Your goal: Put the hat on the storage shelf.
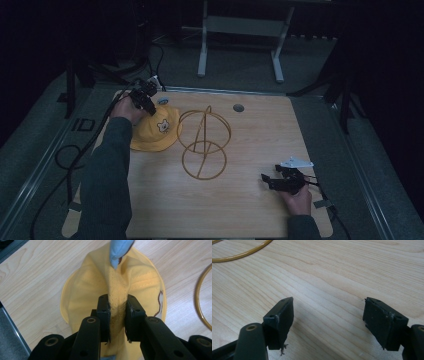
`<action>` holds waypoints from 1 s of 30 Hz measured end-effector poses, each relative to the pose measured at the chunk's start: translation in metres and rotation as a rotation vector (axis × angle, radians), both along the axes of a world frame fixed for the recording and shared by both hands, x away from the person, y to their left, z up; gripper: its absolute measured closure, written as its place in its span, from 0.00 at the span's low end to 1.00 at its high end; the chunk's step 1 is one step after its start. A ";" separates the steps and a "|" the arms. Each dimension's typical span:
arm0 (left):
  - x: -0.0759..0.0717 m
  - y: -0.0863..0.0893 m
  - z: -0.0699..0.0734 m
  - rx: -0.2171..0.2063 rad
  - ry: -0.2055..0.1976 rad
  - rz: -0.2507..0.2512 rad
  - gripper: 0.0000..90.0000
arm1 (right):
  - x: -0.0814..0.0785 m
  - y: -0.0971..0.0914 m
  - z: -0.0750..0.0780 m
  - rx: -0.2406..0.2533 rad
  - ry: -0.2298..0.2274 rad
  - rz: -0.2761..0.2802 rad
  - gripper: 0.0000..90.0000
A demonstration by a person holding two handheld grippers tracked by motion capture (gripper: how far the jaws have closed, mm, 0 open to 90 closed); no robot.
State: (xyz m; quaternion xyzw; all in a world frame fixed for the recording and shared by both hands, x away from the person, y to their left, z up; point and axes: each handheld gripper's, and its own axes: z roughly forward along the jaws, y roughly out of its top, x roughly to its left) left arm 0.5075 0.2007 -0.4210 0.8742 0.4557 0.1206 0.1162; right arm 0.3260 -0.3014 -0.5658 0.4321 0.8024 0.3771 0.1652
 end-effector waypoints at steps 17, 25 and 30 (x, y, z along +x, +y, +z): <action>-0.016 0.009 0.039 -0.052 -0.010 -0.022 0.86 | 0.000 0.000 0.000 -0.001 0.001 0.000 0.27; -0.025 0.014 0.055 -0.057 -0.017 -0.046 0.86 | 0.000 0.000 0.000 -0.001 0.001 0.002 0.27; -0.030 0.018 0.062 -0.078 -0.034 -0.054 0.86 | 0.000 0.000 0.000 0.000 0.001 0.002 0.27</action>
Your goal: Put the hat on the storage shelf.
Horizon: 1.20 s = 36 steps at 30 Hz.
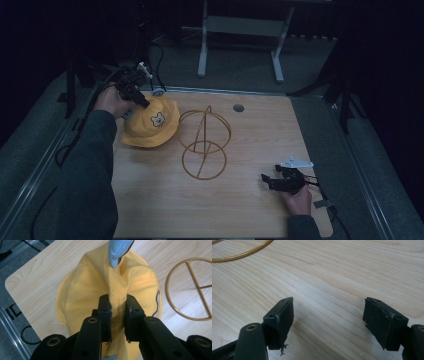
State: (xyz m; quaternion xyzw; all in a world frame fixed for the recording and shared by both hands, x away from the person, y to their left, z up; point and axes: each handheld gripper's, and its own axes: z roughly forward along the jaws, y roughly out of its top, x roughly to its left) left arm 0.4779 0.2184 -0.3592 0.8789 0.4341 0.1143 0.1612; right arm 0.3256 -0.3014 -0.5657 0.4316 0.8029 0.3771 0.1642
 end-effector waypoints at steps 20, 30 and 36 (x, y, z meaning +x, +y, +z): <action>-0.022 0.002 0.013 -0.033 -0.009 -0.093 0.86 | 0.000 0.000 0.000 -0.001 -0.003 0.002 0.27; -0.034 0.005 0.023 -0.047 -0.009 -0.154 0.86 | 0.000 0.000 0.000 -0.001 -0.003 0.002 0.27; -0.041 0.011 0.033 -0.069 -0.023 -0.173 0.86 | 0.000 0.000 0.000 -0.001 -0.003 0.002 0.27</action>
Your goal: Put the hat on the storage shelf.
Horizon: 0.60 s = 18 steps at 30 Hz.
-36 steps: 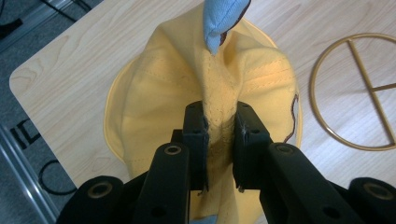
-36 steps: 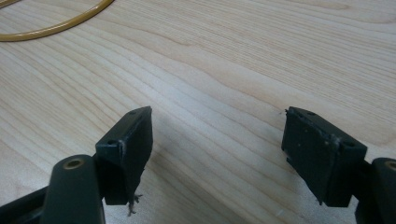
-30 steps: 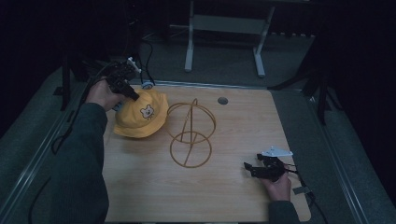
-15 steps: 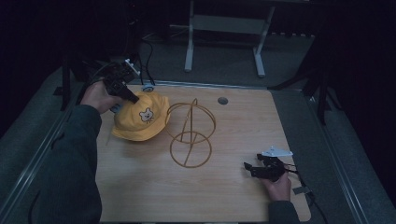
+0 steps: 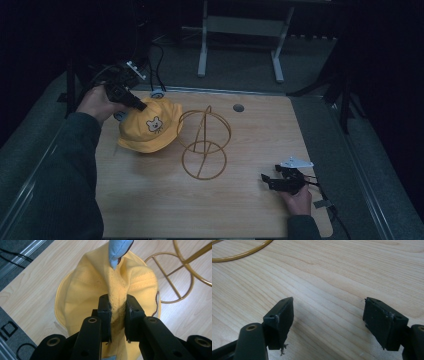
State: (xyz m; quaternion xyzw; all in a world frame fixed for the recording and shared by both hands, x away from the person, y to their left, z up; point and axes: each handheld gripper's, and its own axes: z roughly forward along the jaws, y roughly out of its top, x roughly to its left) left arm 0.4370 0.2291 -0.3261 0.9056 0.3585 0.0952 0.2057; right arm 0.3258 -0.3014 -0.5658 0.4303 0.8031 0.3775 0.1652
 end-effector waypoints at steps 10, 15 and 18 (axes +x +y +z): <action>-0.009 0.006 0.009 -0.003 -0.008 -0.016 0.86 | 0.000 0.000 0.000 0.000 0.001 0.000 0.27; -0.012 0.011 0.014 -0.001 -0.008 -0.013 0.86 | 0.000 0.000 0.000 0.000 0.001 -0.001 0.27; -0.014 0.013 0.017 -0.003 -0.010 -0.011 0.86 | 0.000 0.000 0.000 0.000 0.001 -0.001 0.27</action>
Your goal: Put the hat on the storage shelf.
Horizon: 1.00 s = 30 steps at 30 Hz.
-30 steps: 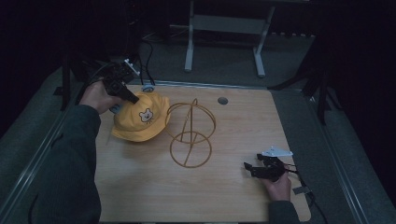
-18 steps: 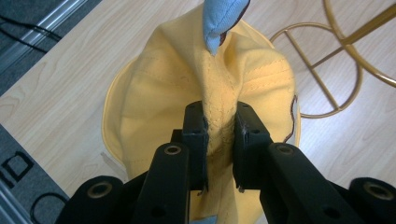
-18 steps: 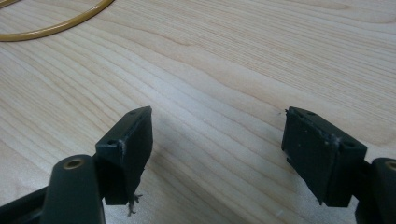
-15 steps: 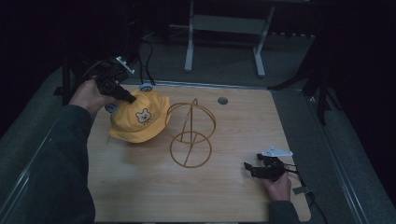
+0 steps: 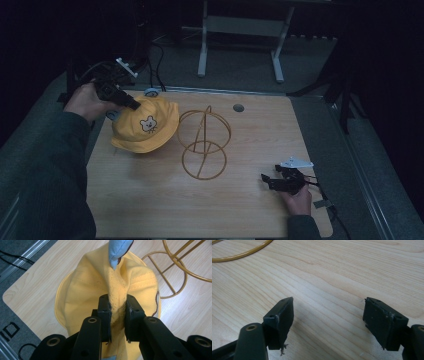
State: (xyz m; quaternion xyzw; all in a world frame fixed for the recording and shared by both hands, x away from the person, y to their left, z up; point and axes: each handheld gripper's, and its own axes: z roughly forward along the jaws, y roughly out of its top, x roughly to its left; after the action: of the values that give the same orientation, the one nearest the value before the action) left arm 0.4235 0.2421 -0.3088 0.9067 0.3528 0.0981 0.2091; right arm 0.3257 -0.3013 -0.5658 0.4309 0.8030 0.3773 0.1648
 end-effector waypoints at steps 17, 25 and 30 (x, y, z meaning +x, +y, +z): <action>-0.008 0.012 0.016 -0.011 -0.006 0.013 0.86 | 0.000 0.000 0.000 0.000 0.001 -0.001 0.27; -0.012 0.017 0.024 -0.042 -0.021 0.015 0.86 | 0.000 0.000 0.000 -0.001 0.000 0.001 0.27; -0.014 0.019 0.029 -0.048 -0.027 0.014 0.86 | 0.000 0.000 0.000 -0.001 0.000 0.001 0.27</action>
State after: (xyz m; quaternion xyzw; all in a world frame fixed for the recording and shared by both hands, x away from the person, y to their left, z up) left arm 0.4099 0.2608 -0.2799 0.8976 0.3586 0.1032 0.2347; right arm 0.3257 -0.3014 -0.5658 0.4305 0.8033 0.3772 0.1649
